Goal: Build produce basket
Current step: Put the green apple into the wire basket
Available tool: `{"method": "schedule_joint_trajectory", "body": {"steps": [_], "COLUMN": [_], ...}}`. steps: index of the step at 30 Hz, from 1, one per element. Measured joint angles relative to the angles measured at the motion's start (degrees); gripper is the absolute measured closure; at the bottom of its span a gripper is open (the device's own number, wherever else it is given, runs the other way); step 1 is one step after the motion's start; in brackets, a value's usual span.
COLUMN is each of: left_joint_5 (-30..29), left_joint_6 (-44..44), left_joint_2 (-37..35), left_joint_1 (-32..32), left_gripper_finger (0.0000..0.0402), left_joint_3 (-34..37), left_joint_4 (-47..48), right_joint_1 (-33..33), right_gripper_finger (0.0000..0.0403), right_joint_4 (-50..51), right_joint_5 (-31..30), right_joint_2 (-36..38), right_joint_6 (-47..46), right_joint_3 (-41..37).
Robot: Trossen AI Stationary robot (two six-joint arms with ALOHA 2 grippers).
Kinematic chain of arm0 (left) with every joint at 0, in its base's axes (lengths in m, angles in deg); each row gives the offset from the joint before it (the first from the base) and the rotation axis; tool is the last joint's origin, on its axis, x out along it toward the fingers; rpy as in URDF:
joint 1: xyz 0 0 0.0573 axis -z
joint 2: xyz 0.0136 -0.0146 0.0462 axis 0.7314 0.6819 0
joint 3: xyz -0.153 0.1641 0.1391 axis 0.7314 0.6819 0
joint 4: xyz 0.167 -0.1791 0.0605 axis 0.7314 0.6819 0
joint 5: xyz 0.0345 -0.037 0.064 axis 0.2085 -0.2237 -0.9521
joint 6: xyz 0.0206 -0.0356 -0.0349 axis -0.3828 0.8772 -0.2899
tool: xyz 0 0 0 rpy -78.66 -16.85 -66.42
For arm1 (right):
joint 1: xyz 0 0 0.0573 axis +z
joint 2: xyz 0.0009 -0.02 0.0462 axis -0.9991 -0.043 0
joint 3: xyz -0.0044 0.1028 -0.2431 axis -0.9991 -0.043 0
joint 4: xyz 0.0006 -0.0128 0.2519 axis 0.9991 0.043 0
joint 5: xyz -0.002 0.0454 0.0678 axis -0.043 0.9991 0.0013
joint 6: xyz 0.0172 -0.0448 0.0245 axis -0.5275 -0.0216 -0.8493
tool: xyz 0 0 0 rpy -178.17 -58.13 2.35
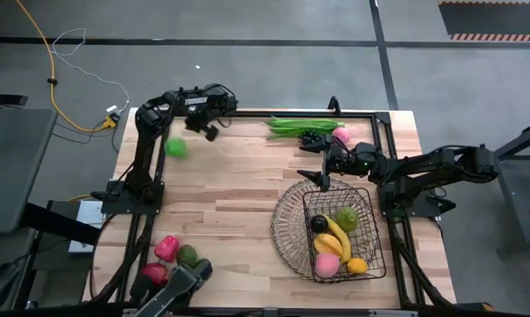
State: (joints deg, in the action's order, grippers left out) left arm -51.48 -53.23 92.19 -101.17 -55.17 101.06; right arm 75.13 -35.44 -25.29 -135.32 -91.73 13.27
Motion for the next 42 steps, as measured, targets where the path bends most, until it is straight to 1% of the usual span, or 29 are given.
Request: {"method": "schedule_joint_trajectory", "body": {"steps": [2, 4, 7, 10, 12, 14, 16, 19, 22, 25, 31, 37, 40, 42], "left_joint_5": [2.2, 3.1, 3.7, 2.4, 1.0, 0.4, 0.9, 2.3, 3.4, 4.7, 5.0, 5.0, 4.9, 4.9], "left_joint_6": [-1.5, -2.7, -6.6, -8.9, -9.0, -9.4, -9.4, -10.0, -10.1, -8.3, -3.0, 3.2, 6.3, 7.6], "left_joint_2": [-0.1, 0.0, -0.4, -2.6, -5.4, -9.6, -14.8, -23.7, -32.7, -41.1, -53.1, -59.4, -60.2, -60.2], "left_joint_1": [1.5, 3.4, 7.2, 11.0, 12.6, 14.2, 16.1, 18.8, 22.2, 26.8, 37.7, 48.5, 52.9, 55.3], "left_gripper_finger": [0.0401, 0.0401, 0.0401, 0.0401, 0.0401, 0.0401, 0.0401, 0.0401, 0.0401, 0.0401, 0.0401, 0.0401, 0.0401, 0.0401], "left_joint_3": [0.0, 0.0, 0.0, -0.7, -1.6, -1.8, -1.4, 1.4, 6.9, 14.5, 32.2, 47.7, 53.3, 55.7], "left_joint_4": [0.2, 0.2, 0.7, 0.7, 0.4, -2.0, -6.3, -12.9, -19.8, -26.4, -42.1, -60.7, -68.2, -72.0], "right_joint_1": [0.0, 0.0, 0.0, 0.0, 0.0, 0.0, 0.0, 0.0, 0.0, 0.0, 0.0, 0.0, 0.0, 0.0], "right_gripper_finger": [0.0015, 0.0015, 0.0015, 0.0015, 0.0015, 0.0015, 0.0015, 0.0015, 0.0015, 0.0015, 0.0015, 0.0015, 0.0015, 0.0015], "right_joint_4": [-0.1, -0.1, -0.1, -0.1, -0.1, -0.1, -0.1, -0.1, -0.1, -0.1, -0.1, -0.1, -0.1, -0.1], "right_joint_5": [0.0, 0.0, 0.0, 0.0, 0.0, 0.0, 0.0, 0.0, 0.0, 0.0, 0.0, 0.0, 0.0, -0.5], "right_joint_2": [0.0, 0.0, 0.0, 0.0, 0.0, 0.0, 0.0, 0.0, 0.0, 0.0, 0.0, 0.0, 0.0, 0.0], "right_joint_6": [-0.1, -0.5, -0.2, 0.0, 0.0, 0.0, 0.0, -0.2, -0.2, -0.2, -0.2, -0.2, -0.2, -0.1], "right_joint_3": [0.0, 0.0, 0.0, 0.0, 0.0, 0.0, 0.0, 0.0, 0.0, 0.0, 0.0, 0.0, 0.0, 0.0]}}
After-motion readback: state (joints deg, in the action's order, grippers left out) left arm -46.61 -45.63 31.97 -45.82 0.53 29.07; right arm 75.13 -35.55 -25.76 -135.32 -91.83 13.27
